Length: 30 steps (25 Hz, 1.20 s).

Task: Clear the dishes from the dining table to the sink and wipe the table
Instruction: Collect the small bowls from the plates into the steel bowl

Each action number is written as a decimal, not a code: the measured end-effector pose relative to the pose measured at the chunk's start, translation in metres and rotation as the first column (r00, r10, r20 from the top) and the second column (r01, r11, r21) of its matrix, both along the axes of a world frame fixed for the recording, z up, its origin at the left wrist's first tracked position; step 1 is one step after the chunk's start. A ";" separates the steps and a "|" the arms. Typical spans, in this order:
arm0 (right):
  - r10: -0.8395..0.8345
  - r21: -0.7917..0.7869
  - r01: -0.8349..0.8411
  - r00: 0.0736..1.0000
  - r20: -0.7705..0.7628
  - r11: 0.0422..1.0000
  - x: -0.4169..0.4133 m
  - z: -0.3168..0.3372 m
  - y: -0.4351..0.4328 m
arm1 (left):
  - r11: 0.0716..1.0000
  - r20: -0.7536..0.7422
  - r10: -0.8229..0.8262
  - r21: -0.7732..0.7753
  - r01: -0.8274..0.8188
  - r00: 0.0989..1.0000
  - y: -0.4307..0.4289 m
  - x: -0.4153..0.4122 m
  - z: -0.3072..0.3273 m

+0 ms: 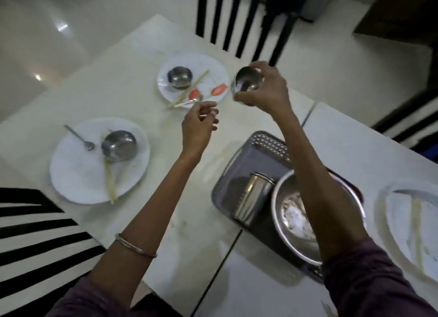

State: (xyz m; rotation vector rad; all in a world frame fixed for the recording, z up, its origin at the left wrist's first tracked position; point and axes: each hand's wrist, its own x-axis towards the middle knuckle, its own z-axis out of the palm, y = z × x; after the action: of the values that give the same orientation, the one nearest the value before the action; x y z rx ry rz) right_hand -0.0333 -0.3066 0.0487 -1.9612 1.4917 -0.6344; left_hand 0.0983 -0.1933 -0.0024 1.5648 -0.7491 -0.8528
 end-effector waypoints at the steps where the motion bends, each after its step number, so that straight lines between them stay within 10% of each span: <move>1: 0.049 0.023 -0.050 0.999 0.004 0.999 0.030 -0.008 0.003 | 0.995 -0.012 0.095 0.025 -0.095 0.995 0.006 0.026 -0.006; 8: 0.382 0.131 -0.377 0.924 -0.012 0.917 0.174 -0.068 0.053 | 0.744 -0.062 0.659 0.198 -0.638 0.750 0.067 0.156 -0.049; 17: 0.059 0.042 -0.051 0.970 -0.237 0.998 0.235 -0.079 -0.081 | 0.748 0.050 0.638 0.196 -0.634 0.768 0.085 0.193 -0.077; 27: 0.139 0.001 -0.143 0.955 -0.261 0.990 0.256 -0.087 -0.059 | 0.731 0.049 0.660 0.187 -0.656 0.750 0.091 0.219 -0.082; 30: 0.466 0.047 -0.466 0.867 -0.178 0.884 0.265 -0.074 0.021 | 0.706 0.032 0.684 0.222 -0.673 0.728 0.100 0.219 -0.084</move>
State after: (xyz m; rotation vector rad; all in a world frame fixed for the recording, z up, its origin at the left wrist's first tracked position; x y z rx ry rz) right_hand 0.2320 -0.2855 -0.0248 -2.3162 1.0434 -0.2408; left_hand 0.3176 -0.0935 -0.0869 1.8248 0.0123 -0.4159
